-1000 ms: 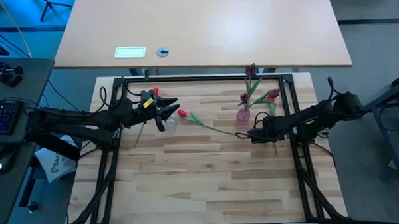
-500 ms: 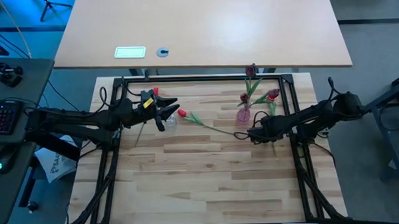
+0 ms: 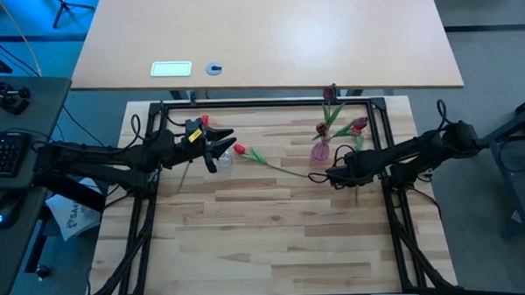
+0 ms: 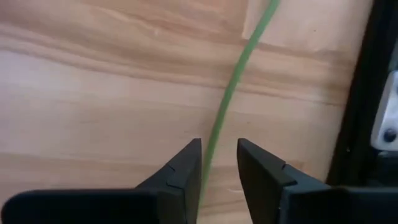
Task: Sort flowers into vase by color
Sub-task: Put the top right red tulip into the transparent vase
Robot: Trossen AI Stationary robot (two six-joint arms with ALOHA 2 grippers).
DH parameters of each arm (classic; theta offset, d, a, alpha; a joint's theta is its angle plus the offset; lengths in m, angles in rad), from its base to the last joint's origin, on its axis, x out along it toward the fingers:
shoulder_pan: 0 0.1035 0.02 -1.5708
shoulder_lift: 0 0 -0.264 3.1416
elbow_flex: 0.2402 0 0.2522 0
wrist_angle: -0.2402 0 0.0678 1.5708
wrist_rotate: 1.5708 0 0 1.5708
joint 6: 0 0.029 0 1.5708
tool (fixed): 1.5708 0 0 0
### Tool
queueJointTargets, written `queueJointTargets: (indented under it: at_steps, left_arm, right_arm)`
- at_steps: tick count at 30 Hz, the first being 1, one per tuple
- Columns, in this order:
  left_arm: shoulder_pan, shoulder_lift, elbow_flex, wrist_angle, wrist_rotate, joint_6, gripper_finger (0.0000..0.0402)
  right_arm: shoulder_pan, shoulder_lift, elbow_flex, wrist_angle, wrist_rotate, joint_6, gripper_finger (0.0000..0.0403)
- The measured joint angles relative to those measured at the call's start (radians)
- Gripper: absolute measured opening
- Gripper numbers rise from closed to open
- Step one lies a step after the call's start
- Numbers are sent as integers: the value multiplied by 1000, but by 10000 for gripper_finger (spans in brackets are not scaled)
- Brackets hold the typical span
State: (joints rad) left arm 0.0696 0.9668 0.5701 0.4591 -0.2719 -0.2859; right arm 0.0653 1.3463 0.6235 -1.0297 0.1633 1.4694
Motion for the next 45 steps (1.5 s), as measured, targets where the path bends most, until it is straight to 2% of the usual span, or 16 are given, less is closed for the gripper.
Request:
queueJointTargets:
  at_steps: [9, 14, 18, 23, 24, 29, 34, 39, 45]
  left_arm:
    - [0, 0, 0, -6, 0, 0, 150]
    - [0, 0, 0, -13, 0, 0, 150]
    - [0, 0, 0, -13, 0, 0, 150]
    - [0, 0, 0, -13, 0, 0, 150]
    - [0, 0, 0, -13, 0, 0, 150]
    - [0, -1, 0, 20, -13, -37, 150]
    - [0, -25, 0, 32, -29, -43, 150]
    - [0, -62, 1, 33, -30, -17, 150]
    - [3, -99, 1, 32, -48, -15, 150]
  right_arm:
    - [0, -4, -83, 79, 2, 76, 172]
    - [0, -8, -98, 100, 2, 77, 180]
    - [-2, -13, -99, 115, -3, 64, 144]
    - [-2, -12, -98, 152, -8, 17, 27]
    - [-2, -13, -98, 157, -10, 1, 15]
    - [9, -12, -79, 149, -28, -10, 7]
    - [82, -34, 7, 120, -94, 15, 3]
    - [201, -69, 69, 97, -84, 127, 1]
    - [400, -72, 128, 31, -143, 303, 1]
